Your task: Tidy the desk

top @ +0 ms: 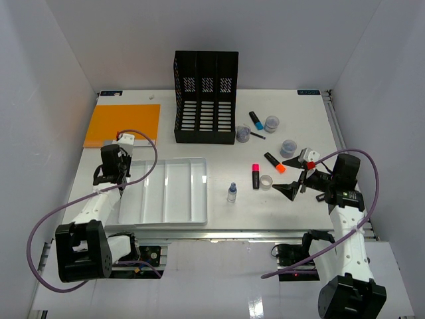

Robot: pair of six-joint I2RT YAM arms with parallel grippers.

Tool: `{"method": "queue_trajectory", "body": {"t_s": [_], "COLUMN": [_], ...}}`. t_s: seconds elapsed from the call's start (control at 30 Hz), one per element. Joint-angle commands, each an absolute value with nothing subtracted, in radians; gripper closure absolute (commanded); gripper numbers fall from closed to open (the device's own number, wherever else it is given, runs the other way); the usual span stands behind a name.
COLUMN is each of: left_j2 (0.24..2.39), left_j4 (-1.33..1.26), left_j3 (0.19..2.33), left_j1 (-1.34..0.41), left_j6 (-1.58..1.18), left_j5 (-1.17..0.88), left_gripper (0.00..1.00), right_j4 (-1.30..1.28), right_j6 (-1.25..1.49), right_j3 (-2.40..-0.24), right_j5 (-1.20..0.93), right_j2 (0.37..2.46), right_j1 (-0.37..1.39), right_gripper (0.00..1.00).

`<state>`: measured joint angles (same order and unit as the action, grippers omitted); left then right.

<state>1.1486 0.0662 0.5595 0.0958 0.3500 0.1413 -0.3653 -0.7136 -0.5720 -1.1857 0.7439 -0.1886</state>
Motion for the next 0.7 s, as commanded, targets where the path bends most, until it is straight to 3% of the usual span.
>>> {"method": "queue_trajectory", "body": {"t_s": [0.0,0.17,0.27,0.3,0.33,0.37,0.4,0.47,0.67], "left_j2": [1.139,1.119,1.113,1.107,1.105,1.102,1.097,1.084,1.029], "left_j4": [0.024,0.014,0.020,0.026,0.028,0.029,0.032,0.041,0.110], "left_j3": [0.516,0.473,0.477,0.482,0.483,0.483,0.485,0.491,0.590], "left_j1": [0.106,0.106,0.106,0.106,0.106,0.106,0.106,0.106,0.099], "left_j6": [0.370,0.362,0.354,0.341,0.329,0.320,0.310,0.287,0.227], "left_j5": [0.164,0.207,0.228,0.237,0.251,0.262,0.267,0.274,0.193], "left_gripper": [1.00,1.00,0.94,0.78,0.55,0.40,0.32,0.19,0.12], "right_j4": [-0.373,-0.374,-0.374,-0.374,-0.374,-0.374,-0.374,-0.374,-0.374], "right_j6": [-0.710,-0.710,-0.710,-0.710,-0.710,-0.710,-0.710,-0.710,-0.712], "right_j3": [-0.580,-0.580,-0.580,-0.580,-0.580,-0.580,-0.580,-0.580,-0.577], "right_j5": [-1.219,-1.223,-1.224,-1.224,-1.224,-1.223,-1.222,-1.218,-1.212], "right_j2": [0.728,0.724,0.724,0.724,0.725,0.726,0.727,0.727,0.735], "right_j1": [-0.191,-0.190,-0.190,-0.190,-0.191,-0.192,-0.191,-0.190,-0.192], "right_gripper": [0.02,0.02,0.02,0.02,0.02,0.02,0.02,0.02,0.02]}}
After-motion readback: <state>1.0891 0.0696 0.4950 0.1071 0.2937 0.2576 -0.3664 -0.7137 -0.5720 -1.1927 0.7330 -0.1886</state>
